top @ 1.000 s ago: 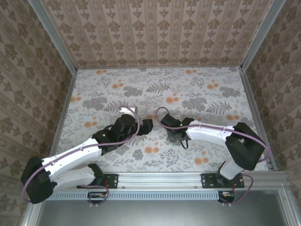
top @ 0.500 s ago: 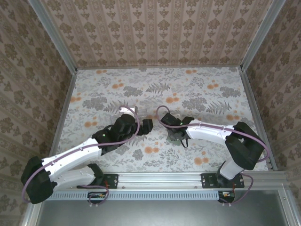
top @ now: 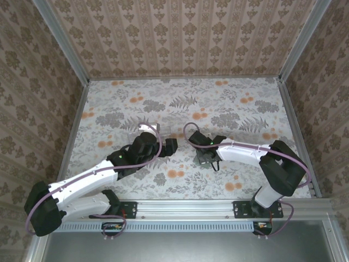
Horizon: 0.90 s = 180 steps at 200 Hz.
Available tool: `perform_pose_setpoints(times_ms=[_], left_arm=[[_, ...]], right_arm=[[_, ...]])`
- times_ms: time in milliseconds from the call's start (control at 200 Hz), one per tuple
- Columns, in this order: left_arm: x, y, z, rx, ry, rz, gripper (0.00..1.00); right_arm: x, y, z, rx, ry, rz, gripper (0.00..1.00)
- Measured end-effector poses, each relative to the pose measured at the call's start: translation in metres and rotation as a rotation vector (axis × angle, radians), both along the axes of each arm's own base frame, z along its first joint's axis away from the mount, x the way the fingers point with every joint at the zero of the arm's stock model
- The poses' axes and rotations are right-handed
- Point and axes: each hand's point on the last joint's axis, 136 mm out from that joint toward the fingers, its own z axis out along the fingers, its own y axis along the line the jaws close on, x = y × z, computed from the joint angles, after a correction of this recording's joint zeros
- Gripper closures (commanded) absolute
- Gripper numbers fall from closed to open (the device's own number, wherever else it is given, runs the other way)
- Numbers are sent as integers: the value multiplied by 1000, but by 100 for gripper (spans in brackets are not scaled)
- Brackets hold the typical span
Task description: Take the credit cards out of the card holder
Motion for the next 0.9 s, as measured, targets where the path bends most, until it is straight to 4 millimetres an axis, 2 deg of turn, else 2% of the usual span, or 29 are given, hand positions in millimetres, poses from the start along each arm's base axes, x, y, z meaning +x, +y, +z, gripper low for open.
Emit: perform_pose_setpoints(times_ms=[20,215,315,420,520,610,645,680,900], left_arm=[[0,0,0,0,0,-1,0],[-2,-7,-6,-11,28,-24,0],[-3,-18,-11,-42,61,-46,9],[-5,-32,-21,-75,115,-73,26],[-7,-47,-36,-102,175,-94,47],[-12,-62,-49,-124,230,-119,76],[-15,-67,-55,-128,249,-132,91],[-19,-73,-62,-126,273,-146,100],[-25,-100,-91,-140,382,-183,100]], right_arm=[[0,0,1,5,-3,-5,100],[-1,0,4,18,-9,-1,100],[-3,1,9,42,-17,19,100],[-6,6,16,86,-29,52,100],[-5,12,25,130,-53,81,100],[-3,19,29,165,-68,103,100],[-3,22,30,177,-72,110,100],[-2,23,30,184,-74,115,100],[-6,25,22,201,-67,134,100]])
